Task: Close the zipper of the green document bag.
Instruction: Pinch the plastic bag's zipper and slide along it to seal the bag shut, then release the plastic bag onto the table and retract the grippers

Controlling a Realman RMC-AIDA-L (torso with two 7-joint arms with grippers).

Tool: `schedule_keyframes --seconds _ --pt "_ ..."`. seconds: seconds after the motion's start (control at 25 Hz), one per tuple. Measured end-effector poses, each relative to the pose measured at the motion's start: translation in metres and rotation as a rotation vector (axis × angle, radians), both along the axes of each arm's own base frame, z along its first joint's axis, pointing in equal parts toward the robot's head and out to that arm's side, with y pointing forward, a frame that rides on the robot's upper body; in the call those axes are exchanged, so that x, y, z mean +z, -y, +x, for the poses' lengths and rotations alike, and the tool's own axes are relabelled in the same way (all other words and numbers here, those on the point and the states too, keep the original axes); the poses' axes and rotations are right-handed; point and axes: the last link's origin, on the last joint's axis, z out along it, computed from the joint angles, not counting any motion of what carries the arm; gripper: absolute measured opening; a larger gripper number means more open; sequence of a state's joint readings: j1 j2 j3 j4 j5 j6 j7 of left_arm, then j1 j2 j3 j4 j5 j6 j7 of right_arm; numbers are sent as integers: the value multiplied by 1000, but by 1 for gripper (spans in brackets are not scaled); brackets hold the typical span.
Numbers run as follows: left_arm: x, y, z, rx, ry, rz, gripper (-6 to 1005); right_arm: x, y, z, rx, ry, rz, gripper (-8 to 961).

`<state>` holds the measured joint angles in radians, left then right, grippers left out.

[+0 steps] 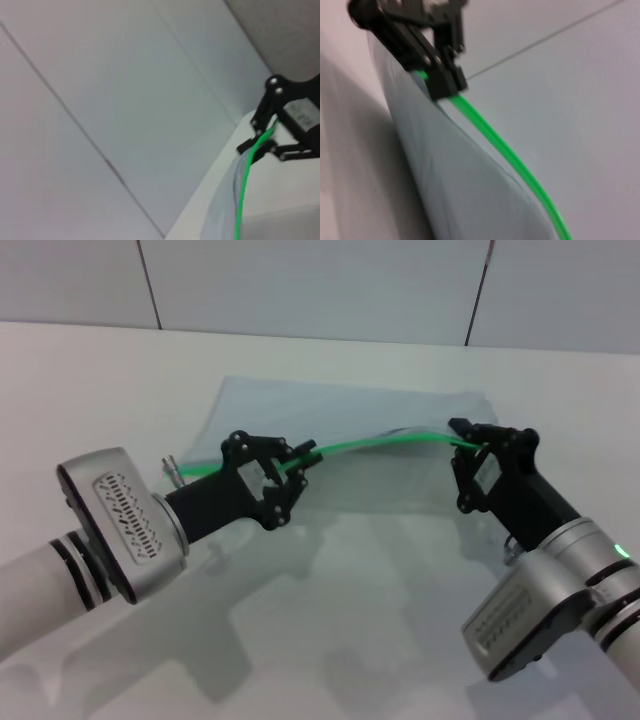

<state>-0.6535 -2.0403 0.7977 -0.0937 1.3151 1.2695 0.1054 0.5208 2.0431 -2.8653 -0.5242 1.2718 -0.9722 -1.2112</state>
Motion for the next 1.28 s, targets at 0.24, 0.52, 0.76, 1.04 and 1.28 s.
schedule_keyframes --seconds 0.24,0.52,0.76,1.04,1.28 --pt "8 2 -8 45 38 57 81 13 -5 11 -53 -69 43 49" --pt "16 6 -14 70 76 100 82 23 -9 25 -130 -96 93 49" --pt "21 5 -17 95 98 133 82 30 -8 35 -183 -134 127 48" --pt "30 5 -12 84 169 185 82 44 -12 40 -214 -221 196 63" --pt "37 8 -3 44 241 211 194 70 -18 44 -297 -392 379 86"
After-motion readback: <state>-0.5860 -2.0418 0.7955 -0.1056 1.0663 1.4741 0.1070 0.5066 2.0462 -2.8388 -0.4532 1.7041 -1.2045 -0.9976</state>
